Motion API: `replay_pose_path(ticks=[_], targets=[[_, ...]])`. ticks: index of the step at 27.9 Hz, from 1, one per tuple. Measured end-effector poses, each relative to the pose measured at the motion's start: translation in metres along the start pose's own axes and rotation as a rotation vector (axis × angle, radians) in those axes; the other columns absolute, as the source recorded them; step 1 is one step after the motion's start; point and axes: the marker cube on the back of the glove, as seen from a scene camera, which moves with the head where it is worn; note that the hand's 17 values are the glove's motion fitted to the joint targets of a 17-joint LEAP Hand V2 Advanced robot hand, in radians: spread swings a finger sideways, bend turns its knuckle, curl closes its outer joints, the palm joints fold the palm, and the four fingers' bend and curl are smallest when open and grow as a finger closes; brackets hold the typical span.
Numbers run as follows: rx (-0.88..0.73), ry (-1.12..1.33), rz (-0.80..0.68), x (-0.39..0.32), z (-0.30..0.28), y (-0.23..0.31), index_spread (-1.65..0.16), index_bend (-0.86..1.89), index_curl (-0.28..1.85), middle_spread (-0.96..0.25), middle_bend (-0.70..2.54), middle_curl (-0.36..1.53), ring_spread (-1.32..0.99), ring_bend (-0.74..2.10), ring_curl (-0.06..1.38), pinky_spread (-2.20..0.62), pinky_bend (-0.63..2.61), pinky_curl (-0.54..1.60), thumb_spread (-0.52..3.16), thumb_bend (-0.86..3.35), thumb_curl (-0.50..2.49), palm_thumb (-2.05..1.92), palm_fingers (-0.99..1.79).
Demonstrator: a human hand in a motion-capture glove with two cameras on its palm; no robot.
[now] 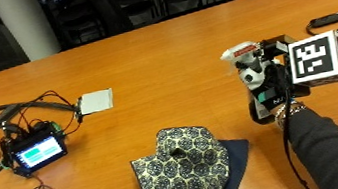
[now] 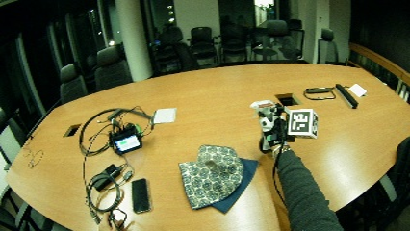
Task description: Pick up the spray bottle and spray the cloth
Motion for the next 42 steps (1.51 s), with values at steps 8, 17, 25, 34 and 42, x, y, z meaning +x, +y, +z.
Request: replay_pose_path(ticks=[8, 17, 25, 34, 42], targets=[[-0.127, 0.148, -0.274, -0.062, -0.002, -0.040, -0.29, 0.17, 0.45, -0.23, 0.49, 0.53, -0.23, 0.78, 0.46, -0.35, 0.56, 0.40, 0.83, -0.02, 0.64, 0.88, 1.35], [-0.333, 0.353, -0.620, -0.127, 0.005, -0.060, -0.29, 0.18, 0.47, -0.23, 0.50, 0.54, -0.23, 0.77, 0.46, -0.35, 0.55, 0.39, 0.81, -0.02, 0.67, 0.88, 1.36], [-0.424, 0.491, -0.773, -0.147, 0.011, -0.046, -0.30, 0.18, 0.48, -0.23, 0.51, 0.54, -0.23, 0.77, 0.46, -0.35, 0.54, 0.39, 0.77, -0.02, 0.68, 0.88, 1.36], [-0.508, 0.580, -0.902, -0.171, 0.026, -0.027, -0.30, 0.18, 0.50, -0.23, 0.52, 0.54, -0.23, 0.77, 0.46, -0.35, 0.53, 0.39, 0.74, -0.03, 0.70, 0.88, 1.36], [-0.636, 0.706, -0.986, -0.166, 0.040, -0.002, -0.30, 0.18, 0.51, -0.23, 0.52, 0.54, -0.23, 0.76, 0.45, -0.35, 0.53, 0.39, 0.72, -0.02, 0.72, 0.88, 1.36]])
